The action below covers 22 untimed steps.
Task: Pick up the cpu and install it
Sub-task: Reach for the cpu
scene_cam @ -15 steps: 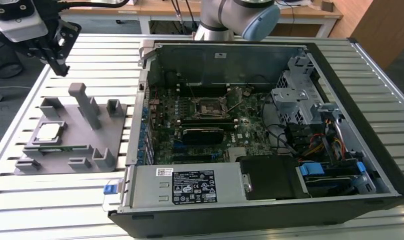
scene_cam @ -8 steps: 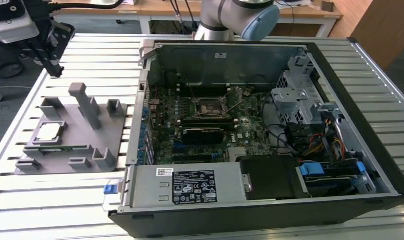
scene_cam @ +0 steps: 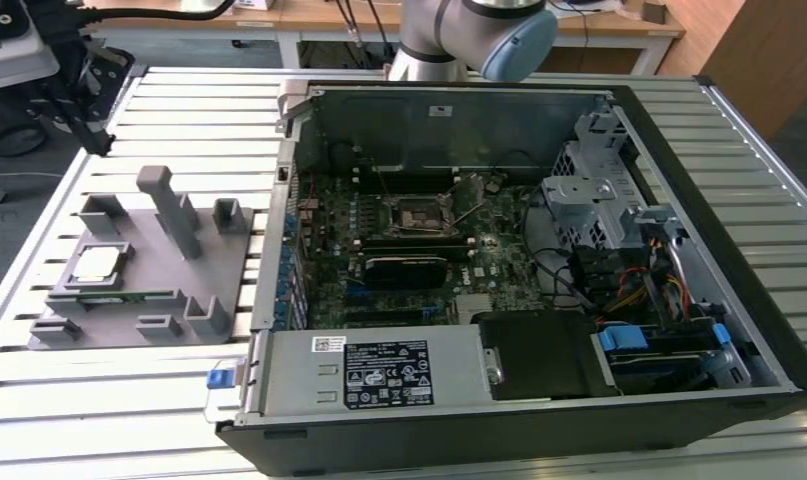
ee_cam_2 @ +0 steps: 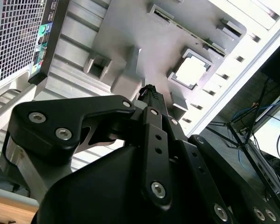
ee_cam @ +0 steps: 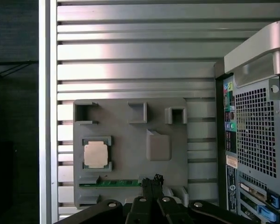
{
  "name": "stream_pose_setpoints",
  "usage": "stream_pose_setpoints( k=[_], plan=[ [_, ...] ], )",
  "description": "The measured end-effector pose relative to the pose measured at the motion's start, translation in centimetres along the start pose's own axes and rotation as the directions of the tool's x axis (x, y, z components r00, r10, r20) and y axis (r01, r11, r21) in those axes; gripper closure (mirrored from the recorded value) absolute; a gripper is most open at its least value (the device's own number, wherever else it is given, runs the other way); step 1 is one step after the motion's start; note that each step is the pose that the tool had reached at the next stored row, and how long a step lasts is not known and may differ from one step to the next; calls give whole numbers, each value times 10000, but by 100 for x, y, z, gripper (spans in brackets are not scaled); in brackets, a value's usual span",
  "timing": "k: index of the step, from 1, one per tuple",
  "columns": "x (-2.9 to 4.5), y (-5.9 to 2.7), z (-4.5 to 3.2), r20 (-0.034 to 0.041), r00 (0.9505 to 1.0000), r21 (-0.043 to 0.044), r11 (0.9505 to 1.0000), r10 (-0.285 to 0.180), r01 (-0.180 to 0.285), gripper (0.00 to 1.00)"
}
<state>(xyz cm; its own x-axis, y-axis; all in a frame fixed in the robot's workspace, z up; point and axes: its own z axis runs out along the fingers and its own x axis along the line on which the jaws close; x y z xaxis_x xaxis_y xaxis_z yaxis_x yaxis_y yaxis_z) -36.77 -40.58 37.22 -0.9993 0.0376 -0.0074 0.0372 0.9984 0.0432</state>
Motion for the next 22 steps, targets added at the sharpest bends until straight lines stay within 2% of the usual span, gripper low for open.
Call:
stream_pose_setpoints(
  k=[10, 18, 22],
  plan=[
    [213, -9, 25, -2, 10000, 0, 10000, 0, 0, 89],
    [469, -19, 44, -2, 10000, 0, 10000, 1, -1, 89],
    [573, -24, 52, -4, 10000, 0, 10000, 1, -1, 89]
  ],
)
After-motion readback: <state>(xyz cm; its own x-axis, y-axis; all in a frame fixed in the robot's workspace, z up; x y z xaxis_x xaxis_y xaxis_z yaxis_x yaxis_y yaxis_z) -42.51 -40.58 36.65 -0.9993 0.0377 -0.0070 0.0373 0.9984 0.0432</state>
